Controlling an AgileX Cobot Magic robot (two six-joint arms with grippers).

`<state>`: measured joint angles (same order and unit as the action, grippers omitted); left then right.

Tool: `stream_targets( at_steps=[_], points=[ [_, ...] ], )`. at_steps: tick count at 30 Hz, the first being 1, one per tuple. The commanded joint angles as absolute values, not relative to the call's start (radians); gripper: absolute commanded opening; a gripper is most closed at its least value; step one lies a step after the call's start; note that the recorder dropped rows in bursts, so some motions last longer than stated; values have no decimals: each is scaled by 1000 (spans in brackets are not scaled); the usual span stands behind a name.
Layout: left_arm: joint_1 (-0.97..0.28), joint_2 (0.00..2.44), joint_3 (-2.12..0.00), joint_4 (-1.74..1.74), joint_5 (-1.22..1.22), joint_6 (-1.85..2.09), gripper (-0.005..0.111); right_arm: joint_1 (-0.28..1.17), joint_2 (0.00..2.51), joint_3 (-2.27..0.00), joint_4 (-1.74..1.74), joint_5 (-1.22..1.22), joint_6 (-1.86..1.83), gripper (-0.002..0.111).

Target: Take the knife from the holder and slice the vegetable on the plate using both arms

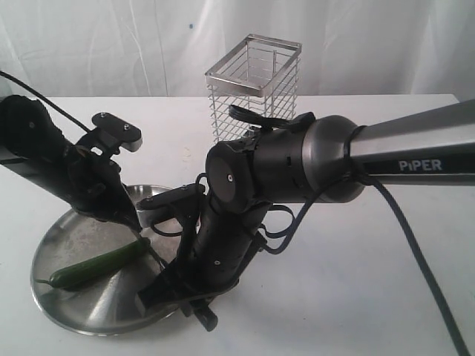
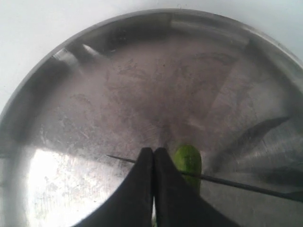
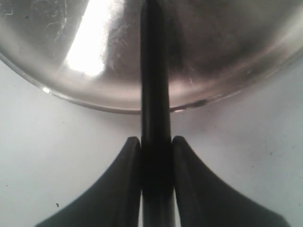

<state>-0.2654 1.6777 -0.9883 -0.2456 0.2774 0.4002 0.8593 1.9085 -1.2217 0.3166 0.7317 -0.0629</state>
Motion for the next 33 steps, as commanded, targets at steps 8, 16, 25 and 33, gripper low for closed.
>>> stream_targets(
  at_steps=[8, 16, 25, 33],
  points=[
    [-262, 1833, -991, -255, 213, 400, 0, 857, 1906, -1226, 318, 729, -72, 0],
    [-262, 1695, -1040, -255, 326, 400, 0, 857, 1906, -1226, 318, 731, -72, 0],
    [-264, 1886, -1040, -262, 297, 400, 0, 857, 1906, -1226, 314, 803, -72, 0],
    [-262, 1702, -1087, -212, 422, 400, 0, 857, 1906, -1226, 311, 827, -72, 0]
  ],
)
